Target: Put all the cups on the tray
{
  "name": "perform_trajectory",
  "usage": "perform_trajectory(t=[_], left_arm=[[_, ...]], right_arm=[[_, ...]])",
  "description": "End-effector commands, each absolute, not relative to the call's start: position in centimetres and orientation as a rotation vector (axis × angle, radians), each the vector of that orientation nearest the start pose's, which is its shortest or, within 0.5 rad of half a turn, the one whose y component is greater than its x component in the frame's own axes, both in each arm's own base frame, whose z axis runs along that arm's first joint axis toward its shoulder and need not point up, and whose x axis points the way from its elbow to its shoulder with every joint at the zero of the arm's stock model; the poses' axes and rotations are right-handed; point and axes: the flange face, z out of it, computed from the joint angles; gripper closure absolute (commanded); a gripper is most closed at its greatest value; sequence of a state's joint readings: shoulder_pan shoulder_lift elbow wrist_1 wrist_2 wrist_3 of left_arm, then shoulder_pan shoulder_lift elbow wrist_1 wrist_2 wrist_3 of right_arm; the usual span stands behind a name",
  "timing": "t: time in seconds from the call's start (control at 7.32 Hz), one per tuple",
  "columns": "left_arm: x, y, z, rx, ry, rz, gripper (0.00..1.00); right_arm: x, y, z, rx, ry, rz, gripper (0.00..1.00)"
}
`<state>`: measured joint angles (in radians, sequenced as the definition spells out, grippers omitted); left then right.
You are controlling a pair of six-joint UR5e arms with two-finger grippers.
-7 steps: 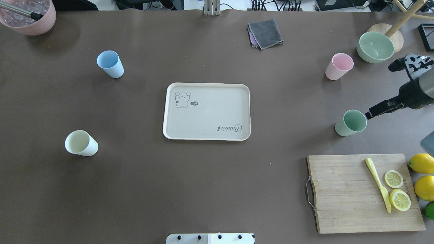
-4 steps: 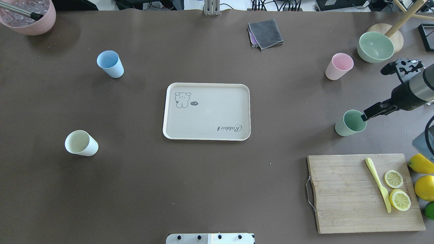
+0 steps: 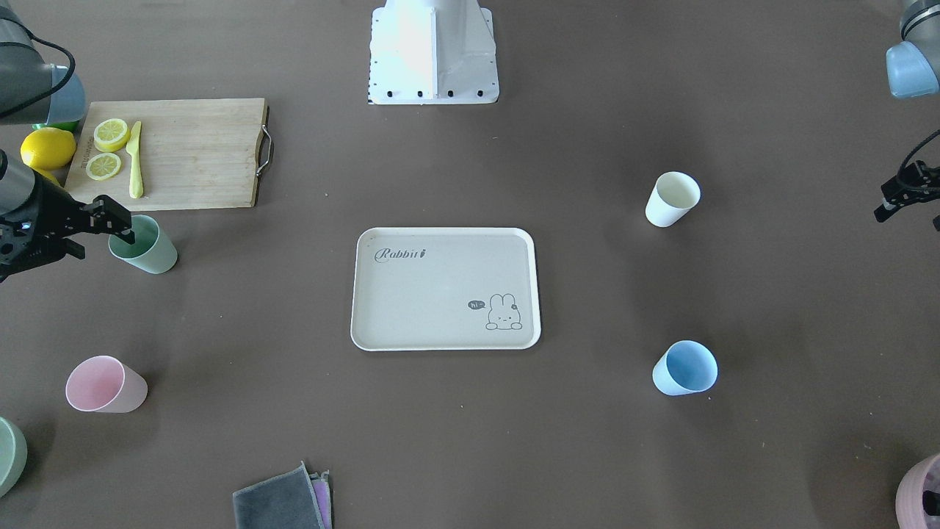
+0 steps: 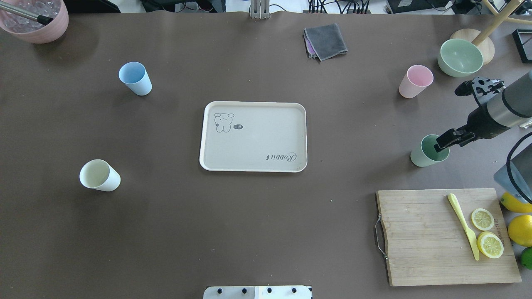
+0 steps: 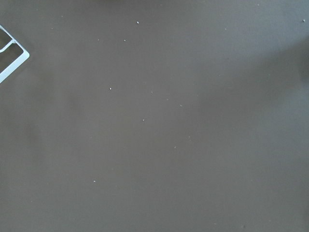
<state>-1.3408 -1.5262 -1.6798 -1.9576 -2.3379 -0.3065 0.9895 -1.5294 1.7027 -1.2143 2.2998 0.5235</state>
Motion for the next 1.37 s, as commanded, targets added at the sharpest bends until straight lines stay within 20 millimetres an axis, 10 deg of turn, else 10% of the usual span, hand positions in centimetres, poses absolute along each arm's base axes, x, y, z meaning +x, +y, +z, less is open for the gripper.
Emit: perform_trajectory(t=[0.0, 0.14, 0.41, 0.68, 1.23], left_arm=[[5.0, -49.5, 58.3, 0.212, 0.840, 0.100, 0.02], [5.0, -49.5, 58.4, 0.211, 0.838, 0.099, 0.02], [5.1, -49.6, 58.5, 0.204, 0.840, 0.092, 0.02], [7.5, -50.5, 53.8, 0.198, 0.885, -0.001, 0.02], [17.5, -49.4, 45.7, 0.175, 0.911, -0.069, 0.02]], right_arm=[[-23.9, -47.9, 53.1, 0.051, -0.878, -0.250, 0.77], [-24.1, -47.9, 53.0, 0.050, -0.880, -0.254, 1.00], [-24.9, -48.5, 50.8, 0.045, -0.932, -0.274, 1.00], [-26.9, -51.0, 44.1, 0.054, -1.006, -0.212, 1.00], [-40.6, -49.6, 30.7, 0.035, -1.039, -0.092, 1.00]])
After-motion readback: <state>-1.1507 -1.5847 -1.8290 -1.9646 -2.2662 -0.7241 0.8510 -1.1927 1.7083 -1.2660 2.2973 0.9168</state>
